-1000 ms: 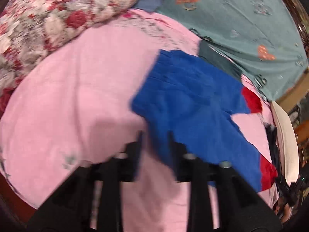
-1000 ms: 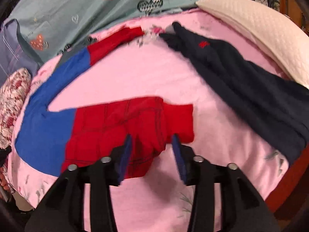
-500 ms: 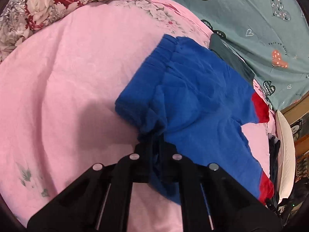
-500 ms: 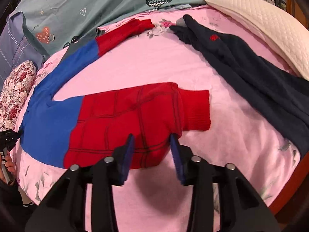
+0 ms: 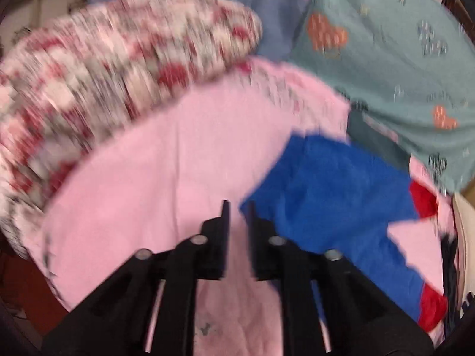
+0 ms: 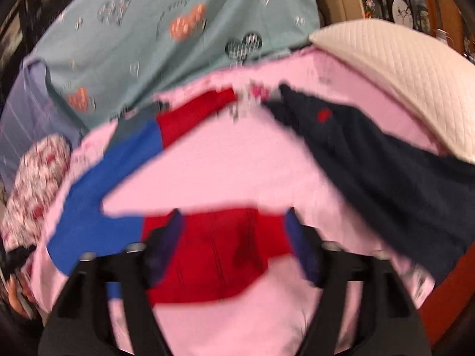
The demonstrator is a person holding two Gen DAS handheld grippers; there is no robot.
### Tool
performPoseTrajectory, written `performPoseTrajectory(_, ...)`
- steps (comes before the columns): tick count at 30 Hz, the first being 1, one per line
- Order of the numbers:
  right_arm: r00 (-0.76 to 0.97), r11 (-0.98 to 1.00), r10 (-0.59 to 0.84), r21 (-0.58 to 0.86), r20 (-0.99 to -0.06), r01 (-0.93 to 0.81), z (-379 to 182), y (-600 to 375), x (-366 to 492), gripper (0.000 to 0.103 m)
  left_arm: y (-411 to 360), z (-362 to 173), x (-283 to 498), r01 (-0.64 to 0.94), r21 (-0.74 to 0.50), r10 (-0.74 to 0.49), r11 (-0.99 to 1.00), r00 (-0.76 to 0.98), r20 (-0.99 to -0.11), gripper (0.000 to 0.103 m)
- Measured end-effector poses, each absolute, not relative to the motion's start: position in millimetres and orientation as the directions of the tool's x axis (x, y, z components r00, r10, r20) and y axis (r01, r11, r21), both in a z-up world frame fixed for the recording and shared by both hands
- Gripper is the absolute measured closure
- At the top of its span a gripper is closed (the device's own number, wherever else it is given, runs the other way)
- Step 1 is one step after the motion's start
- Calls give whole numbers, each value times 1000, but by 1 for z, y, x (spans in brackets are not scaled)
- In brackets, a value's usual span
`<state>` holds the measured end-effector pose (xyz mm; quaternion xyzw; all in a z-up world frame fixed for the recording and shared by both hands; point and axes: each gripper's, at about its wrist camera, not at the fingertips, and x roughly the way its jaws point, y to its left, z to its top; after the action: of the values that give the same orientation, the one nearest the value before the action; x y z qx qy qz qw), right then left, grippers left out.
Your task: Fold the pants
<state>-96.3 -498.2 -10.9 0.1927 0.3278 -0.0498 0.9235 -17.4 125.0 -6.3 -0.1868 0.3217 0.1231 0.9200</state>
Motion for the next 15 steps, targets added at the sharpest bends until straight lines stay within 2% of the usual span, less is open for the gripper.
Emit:
performPoseTrajectory(1,802,916,55,350,-594,197,3,-504,-77,12,119,11,-16,-331,-269,115,904,796,-595,55)
performPoseTrajectory(3,797,913,93,370,-597,171,12,-508,-32,12,96,27,3,-248,-268,53,931,818,-572,52)
performPoseTrajectory(7,732,860,200,475,-651,188,-13,-512,95,12,26,14,64,-48,-304,-162,951,764,-624,48)
performPoseTrajectory(10,693,826,204,501,-691,256,-40,-511,172,15,-19,-21,109,8,-256,-190,967,693,-695,48)
performPoseTrajectory(12,672,807,210,514,-710,291,-58,-513,215,19,-26,-47,131,-18,-242,-174,970,641,-747,48)
performPoseTrajectory(14,650,813,167,477,-741,335,-71,-513,239,35,-19,-63,144,-59,-249,-164,967,605,-779,48)
performPoseTrajectory(15,640,807,179,483,-748,340,-79,-514,249,56,-15,-69,148,-71,-248,-159,966,592,-790,48)
